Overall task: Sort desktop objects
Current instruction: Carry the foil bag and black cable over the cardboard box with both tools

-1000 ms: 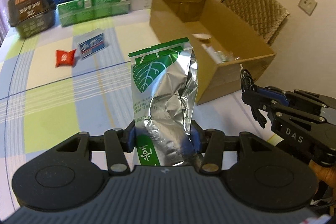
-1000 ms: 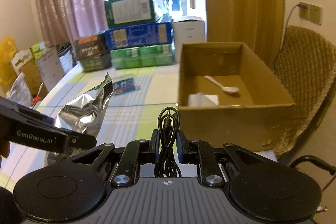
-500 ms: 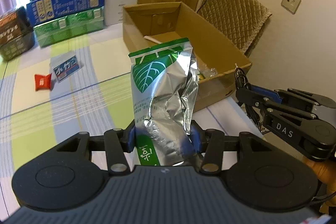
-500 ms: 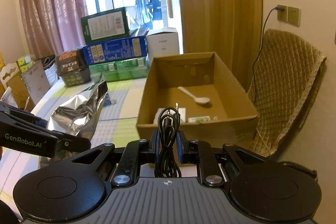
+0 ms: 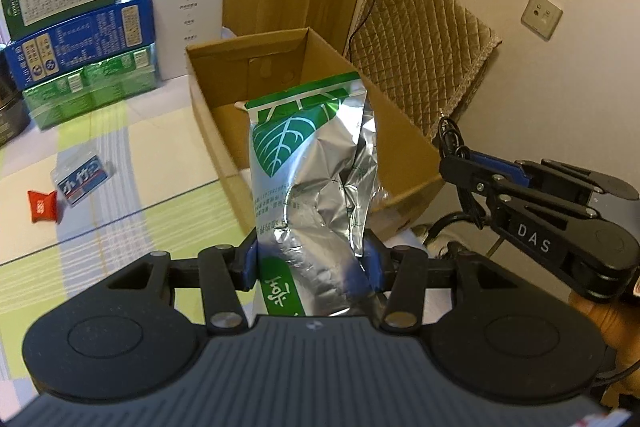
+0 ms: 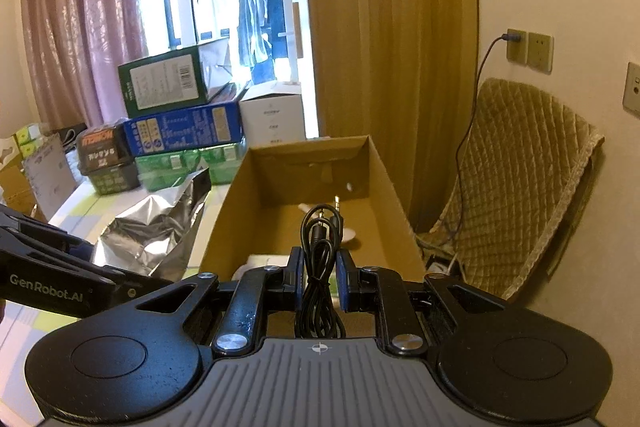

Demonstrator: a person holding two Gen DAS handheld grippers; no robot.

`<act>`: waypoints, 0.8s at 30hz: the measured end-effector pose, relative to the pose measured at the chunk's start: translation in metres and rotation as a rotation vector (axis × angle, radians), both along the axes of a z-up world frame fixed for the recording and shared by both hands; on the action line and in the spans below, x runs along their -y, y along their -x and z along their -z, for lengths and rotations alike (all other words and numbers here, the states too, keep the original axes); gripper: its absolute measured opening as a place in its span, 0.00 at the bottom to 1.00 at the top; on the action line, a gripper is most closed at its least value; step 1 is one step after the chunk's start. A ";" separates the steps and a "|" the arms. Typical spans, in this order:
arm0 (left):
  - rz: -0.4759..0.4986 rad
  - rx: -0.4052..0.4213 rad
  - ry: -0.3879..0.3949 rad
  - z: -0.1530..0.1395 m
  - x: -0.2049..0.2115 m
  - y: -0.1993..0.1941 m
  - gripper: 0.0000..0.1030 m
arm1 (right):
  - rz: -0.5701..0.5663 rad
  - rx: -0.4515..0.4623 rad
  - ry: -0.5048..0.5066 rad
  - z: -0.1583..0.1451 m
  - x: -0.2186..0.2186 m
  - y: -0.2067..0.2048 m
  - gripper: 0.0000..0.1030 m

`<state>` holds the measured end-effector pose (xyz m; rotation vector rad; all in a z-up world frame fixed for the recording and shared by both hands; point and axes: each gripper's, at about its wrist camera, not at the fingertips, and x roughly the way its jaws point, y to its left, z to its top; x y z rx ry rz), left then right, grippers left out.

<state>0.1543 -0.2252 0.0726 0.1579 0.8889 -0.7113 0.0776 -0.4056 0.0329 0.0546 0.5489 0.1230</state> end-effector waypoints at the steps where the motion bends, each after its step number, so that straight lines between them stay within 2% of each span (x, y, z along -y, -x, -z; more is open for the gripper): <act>1: -0.002 -0.004 0.005 0.000 0.004 -0.004 0.43 | -0.001 0.001 0.002 -0.001 0.002 -0.003 0.13; 12: -0.018 -0.018 0.028 -0.001 0.032 -0.036 0.43 | 0.006 -0.007 -0.001 -0.001 0.017 -0.047 0.13; 24: -0.027 -0.034 0.046 0.005 0.044 -0.062 0.43 | 0.007 -0.013 0.004 0.002 0.024 -0.078 0.13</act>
